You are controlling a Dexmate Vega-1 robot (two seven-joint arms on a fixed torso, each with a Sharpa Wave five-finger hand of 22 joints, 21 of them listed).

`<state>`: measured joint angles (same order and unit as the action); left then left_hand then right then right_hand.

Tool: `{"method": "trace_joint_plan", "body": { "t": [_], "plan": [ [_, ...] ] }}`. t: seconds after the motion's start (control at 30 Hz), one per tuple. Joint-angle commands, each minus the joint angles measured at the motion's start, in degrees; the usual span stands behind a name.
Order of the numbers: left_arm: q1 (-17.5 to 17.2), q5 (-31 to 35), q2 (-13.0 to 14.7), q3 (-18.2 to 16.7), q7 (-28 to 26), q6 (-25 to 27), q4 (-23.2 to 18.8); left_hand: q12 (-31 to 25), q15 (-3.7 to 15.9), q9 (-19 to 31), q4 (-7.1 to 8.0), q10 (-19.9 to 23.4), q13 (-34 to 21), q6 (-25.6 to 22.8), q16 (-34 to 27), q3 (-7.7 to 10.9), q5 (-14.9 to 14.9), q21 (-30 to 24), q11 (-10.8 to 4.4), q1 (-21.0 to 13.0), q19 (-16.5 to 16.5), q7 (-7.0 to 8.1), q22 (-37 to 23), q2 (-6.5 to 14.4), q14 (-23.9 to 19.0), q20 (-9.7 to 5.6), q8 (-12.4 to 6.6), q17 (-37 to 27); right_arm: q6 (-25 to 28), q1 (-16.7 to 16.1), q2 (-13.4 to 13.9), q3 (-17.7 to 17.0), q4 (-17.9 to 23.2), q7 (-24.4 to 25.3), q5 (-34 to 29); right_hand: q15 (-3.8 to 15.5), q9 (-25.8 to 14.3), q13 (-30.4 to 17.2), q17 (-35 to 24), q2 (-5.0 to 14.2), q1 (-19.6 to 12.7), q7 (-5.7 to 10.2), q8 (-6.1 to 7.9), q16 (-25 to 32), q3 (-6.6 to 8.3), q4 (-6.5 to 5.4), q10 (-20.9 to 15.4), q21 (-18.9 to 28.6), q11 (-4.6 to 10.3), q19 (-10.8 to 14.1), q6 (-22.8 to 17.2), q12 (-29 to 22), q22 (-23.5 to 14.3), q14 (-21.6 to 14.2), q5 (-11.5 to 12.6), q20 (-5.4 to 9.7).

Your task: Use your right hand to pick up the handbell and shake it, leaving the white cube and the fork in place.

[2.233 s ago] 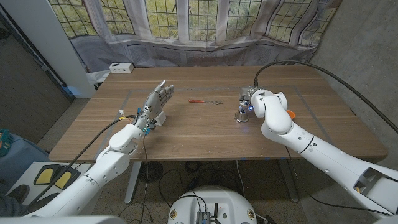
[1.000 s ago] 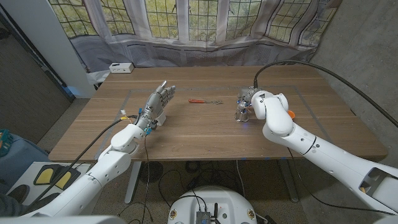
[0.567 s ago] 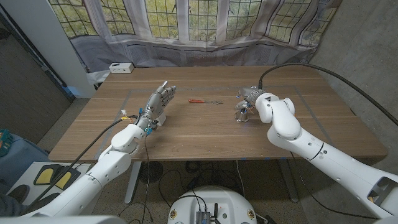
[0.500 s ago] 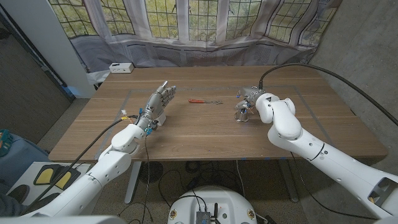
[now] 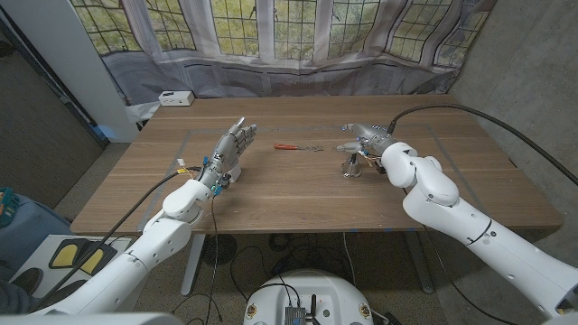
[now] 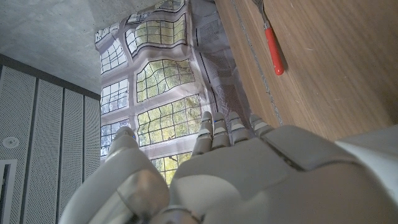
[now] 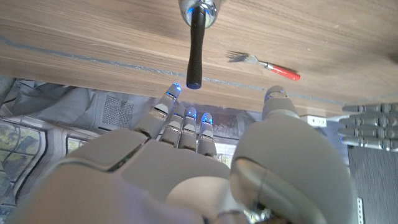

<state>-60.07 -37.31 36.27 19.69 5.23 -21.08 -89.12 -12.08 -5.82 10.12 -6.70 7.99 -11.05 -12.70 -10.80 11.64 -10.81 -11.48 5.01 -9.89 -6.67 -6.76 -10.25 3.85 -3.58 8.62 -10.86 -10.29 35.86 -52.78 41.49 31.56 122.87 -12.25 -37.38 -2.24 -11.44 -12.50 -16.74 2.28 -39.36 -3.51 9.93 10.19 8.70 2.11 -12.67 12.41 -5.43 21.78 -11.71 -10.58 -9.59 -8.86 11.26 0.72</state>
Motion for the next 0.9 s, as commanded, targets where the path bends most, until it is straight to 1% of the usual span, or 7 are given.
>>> {"method": "trace_joint_plan", "body": {
  "t": [0.03,0.23,0.37,0.47,0.6,0.8,0.9],
  "plan": [
    [-0.1,1.1,0.2,0.1,-1.6,1.1,-1.4,0.0,-0.18,0.2,0.02,0.3,-0.2,0.1,0.0,0.45,0.1,0.1,0.15,0.4,0.0,-0.25,-0.1,0.1,0.0,0.21,-0.02,-0.1,-7.0,-4.5,0.7,-4.7,-0.9,15.3,14.0,-0.13,-0.1,0.0,0.0,0.28,1.0,-0.40,0.16,0.4,-0.03,-0.58,0.9,-0.4,-0.42,-0.3,0.4,-0.2,-0.2,0.3,-0.1,-0.07],
    [0.1,2.3,0.0,0.7,-3.3,2.2,-2.5,0.0,-0.07,0.2,0.03,0.4,-0.2,0.1,0.0,0.46,0.1,0.1,0.08,0.4,0.0,-0.19,-0.1,0.1,0.0,0.20,0.00,-0.1,-13.1,-5.4,1.2,-5.9,-3.0,21.3,18.8,-0.29,-0.1,0.1,0.1,0.33,1.8,-0.34,0.29,0.4,-0.23,-0.81,1.8,-0.6,-0.45,-0.4,0.7,-0.1,-0.2,0.8,-0.1,0.11],
    [0.0,3.5,0.2,0.8,-5.4,3.4,-4.2,0.0,-0.05,0.2,0.03,0.3,-0.2,0.9,0.0,0.46,0.1,0.1,-0.02,0.4,0.1,0.12,-0.1,0.0,0.0,0.25,0.28,-0.1,-18.2,-5.8,1.6,-7.5,-5.0,23.3,23.3,-0.51,0.0,0.2,0.3,0.37,2.0,-0.58,0.34,0.4,-0.24,-0.80,2.5,-0.8,-0.45,-0.7,1.0,0.0,-0.2,1.3,-0.1,0.06],
    [0.3,4.4,0.1,0.9,-6.9,4.3,-5.2,0.1,0.12,0.2,0.02,0.0,-0.2,1.3,0.0,0.47,0.1,0.0,-0.50,0.4,0.2,0.23,-0.1,0.0,0.0,0.33,0.40,-0.1,-23.1,-6.3,1.5,-9.0,-7.1,24.7,27.3,-0.59,0.0,0.3,0.3,0.33,2.1,-0.70,0.35,0.3,-0.28,-0.78,2.7,-1.0,-0.50,-1.0,1.1,0.0,-0.2,1.6,-0.1,-0.02],
    [1.1,5.2,-1.0,1.3,-8.4,4.6,-5.3,0.1,0.17,0.2,0.02,0.0,-0.2,1.4,0.0,0.46,0.1,0.0,-0.77,0.4,0.3,0.22,-0.1,0.0,0.0,0.32,0.41,-0.1,-30.5,-6.5,0.5,-10.8,-10.8,26.2,33.0,-0.77,0.1,0.3,0.5,0.29,2.2,-0.86,0.42,0.3,-0.32,-0.72,2.8,-1.1,-0.56,-1.3,1.2,-0.1,-0.2,1.8,-0.1,-0.11],
    [3.2,5.3,-1.8,2.1,-7.4,4.9,-4.4,0.1,0.14,0.2,0.01,0.1,-0.2,1.5,0.0,0.45,0.1,-0.1,-0.43,0.4,0.5,0.19,-0.1,0.0,0.0,0.17,0.37,-0.1,-38.3,-5.6,-1.0,-12.2,-15.1,26.3,39.6,-1.12,0.1,0.4,0.6,0.32,2.8,-1.06,0.58,0.6,-0.51,-0.90,2.2,-1.2,-0.73,-1.5,1.2,-0.5,-0.2,1.7,-0.2,-0.28],
    [3.6,4.2,-2.0,2.3,-5.7,4.5,-3.4,0.1,0.13,0.2,0.01,0.1,-0.2,1.5,0.0,0.43,0.1,-0.1,-0.31,0.4,0.4,0.13,-0.1,-0.1,0.0,0.18,0.33,-0.1,-39.4,-5.3,-1.7,-12.1,-15.9,26.7,41.2,-1.15,0.2,0.5,0.6,0.29,3.2,-1.07,0.73,0.7,-0.63,-0.99,1.8,-1.3,-0.82,-1.7,0.9,-0.7,-0.2,1.6,-0.2,-0.43]
  ]
}}
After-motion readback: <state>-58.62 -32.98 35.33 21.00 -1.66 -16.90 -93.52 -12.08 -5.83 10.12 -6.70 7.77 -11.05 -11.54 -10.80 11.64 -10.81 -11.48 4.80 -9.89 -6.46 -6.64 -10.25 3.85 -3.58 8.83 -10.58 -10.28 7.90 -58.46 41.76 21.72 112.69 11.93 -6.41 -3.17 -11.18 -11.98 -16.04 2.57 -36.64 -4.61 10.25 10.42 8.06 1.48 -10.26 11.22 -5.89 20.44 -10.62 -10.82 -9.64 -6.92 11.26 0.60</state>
